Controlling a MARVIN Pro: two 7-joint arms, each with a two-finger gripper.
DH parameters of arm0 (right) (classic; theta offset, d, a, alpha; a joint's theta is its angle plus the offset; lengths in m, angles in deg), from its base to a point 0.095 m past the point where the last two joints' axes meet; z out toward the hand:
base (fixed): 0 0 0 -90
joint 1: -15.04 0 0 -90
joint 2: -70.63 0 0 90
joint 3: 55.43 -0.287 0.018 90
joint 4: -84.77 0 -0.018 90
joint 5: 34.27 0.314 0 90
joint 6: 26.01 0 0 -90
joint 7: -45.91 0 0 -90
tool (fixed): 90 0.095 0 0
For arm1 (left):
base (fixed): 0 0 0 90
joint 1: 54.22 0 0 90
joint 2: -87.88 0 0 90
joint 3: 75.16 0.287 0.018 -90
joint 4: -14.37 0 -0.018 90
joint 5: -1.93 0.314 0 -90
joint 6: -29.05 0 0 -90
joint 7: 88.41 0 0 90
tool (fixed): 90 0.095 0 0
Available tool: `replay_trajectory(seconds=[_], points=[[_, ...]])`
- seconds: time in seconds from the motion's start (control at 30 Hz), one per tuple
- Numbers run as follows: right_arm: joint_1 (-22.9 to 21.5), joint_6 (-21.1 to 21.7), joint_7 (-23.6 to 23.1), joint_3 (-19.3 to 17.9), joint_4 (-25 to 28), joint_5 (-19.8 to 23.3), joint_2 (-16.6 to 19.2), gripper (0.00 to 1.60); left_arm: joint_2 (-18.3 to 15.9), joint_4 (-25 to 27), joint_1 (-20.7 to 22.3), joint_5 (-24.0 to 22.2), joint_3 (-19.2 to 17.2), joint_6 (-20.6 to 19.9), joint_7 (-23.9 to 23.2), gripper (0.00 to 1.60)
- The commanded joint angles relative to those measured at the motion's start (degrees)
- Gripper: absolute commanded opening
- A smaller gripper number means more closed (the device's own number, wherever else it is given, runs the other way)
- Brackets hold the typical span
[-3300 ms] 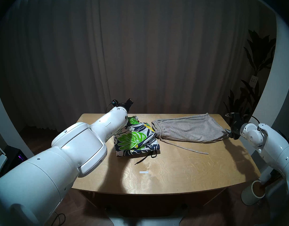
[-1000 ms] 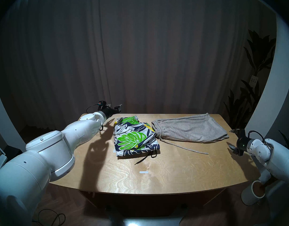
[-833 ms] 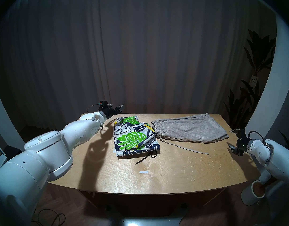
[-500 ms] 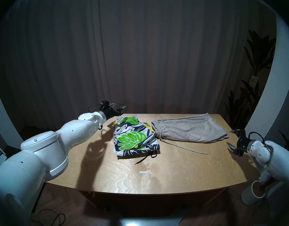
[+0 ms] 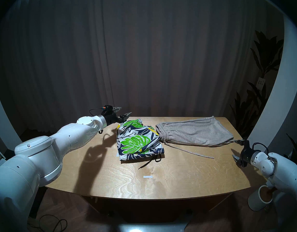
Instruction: Fold pants twice and stack them
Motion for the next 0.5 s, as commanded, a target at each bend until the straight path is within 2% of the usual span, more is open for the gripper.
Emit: replay_trajectory(seconds=[0.0, 0.47], points=[[-1.19, -1.51, -3.5, -1.87, -0.59, -1.02, 0.01, 1.6, -2.98, 3.57, 1.38, 0.44, -0.51, 1.99, -2.61, 1.6], [-2.37, -4.68, -8.41, -2.14, -3.04, -4.73, -2.28, 1.6, -8.43, 12.96, 0.87, 2.3, -0.94, 4.46, -7.77, 1.6]])
